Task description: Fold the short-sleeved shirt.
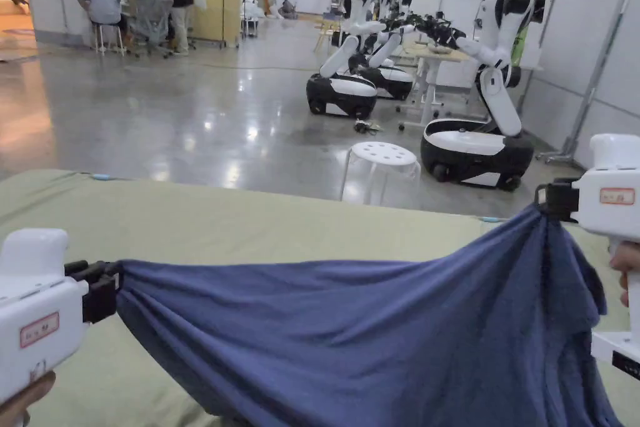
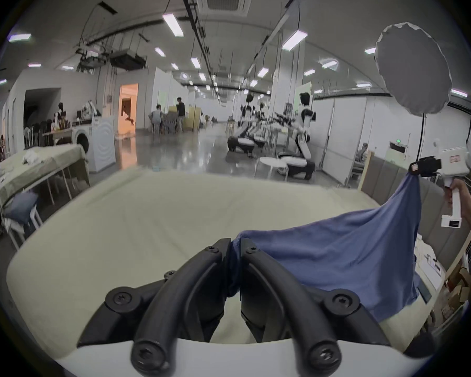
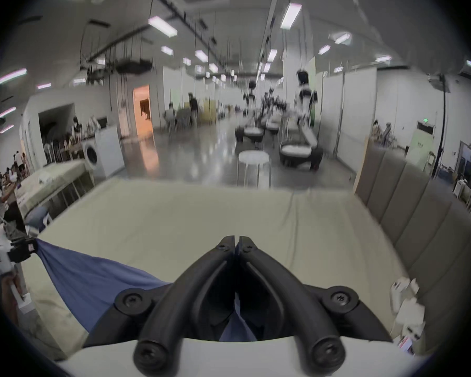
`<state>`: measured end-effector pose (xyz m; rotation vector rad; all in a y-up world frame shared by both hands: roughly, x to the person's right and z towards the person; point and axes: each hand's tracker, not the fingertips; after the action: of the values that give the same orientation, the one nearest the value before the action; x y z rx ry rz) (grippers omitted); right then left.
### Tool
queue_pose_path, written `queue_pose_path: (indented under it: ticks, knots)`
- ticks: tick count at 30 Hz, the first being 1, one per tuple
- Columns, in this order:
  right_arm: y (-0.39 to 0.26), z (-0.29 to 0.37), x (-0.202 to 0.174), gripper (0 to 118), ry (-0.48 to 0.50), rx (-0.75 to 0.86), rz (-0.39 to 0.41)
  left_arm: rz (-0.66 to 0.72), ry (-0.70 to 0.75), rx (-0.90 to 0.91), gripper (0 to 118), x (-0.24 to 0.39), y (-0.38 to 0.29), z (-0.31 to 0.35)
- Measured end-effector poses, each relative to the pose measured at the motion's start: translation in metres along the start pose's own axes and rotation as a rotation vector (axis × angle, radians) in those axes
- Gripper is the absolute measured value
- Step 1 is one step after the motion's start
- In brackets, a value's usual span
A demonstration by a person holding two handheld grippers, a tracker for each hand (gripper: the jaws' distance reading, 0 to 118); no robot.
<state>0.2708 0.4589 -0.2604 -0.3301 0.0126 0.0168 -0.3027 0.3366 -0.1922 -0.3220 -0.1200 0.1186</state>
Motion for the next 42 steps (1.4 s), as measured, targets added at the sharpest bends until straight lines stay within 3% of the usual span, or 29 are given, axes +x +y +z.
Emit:
queue_pose_path:
  ticks: [3, 10, 17, 22, 24, 27, 34, 38, 42]
  knots:
    - [0.063, 0.024, 0.008, 1, -0.060, 0.133, 0.022, 0.004, 0.003, 0.069, 8, 0.010, 0.059, -0.013]
    - [0.174, 0.059, 0.023, 1, -0.126, 0.335, -0.055, -0.083, 0.048, 0.221, 8, 0.040, 0.192, -0.038]
    - [0.218, 0.060, 0.022, 1, -0.151, 0.395, -0.071, -0.174, 0.108, 0.283, 8, 0.059, 0.272, -0.046]
    - [0.176, 0.018, 0.015, 1, -0.142, 0.308, -0.099, -0.163, 0.149, 0.219, 8, 0.055, 0.243, -0.081]
    - [0.153, -0.009, 0.016, 1, -0.194, 0.267, -0.101, -0.128, 0.167, 0.176, 8, 0.049, 0.217, -0.100]
    - [0.124, -0.029, 0.026, 1, -0.171, 0.289, -0.211, -0.118, 0.191, 0.192, 8, 0.047, 0.183, -0.107]
    - [0.088, 0.010, 0.037, 1, -0.102, 0.322, -0.270, -0.134, 0.174, 0.200, 8, 0.050, 0.150, -0.064]
    - [0.040, 0.062, 0.040, 1, -0.058, 0.295, -0.240, -0.086, 0.133, 0.194, 8, 0.051, 0.111, -0.017]
    - [-0.039, 0.127, 0.034, 1, -0.017, 0.210, -0.128, -0.068, 0.118, 0.177, 8, 0.053, 0.050, 0.038]
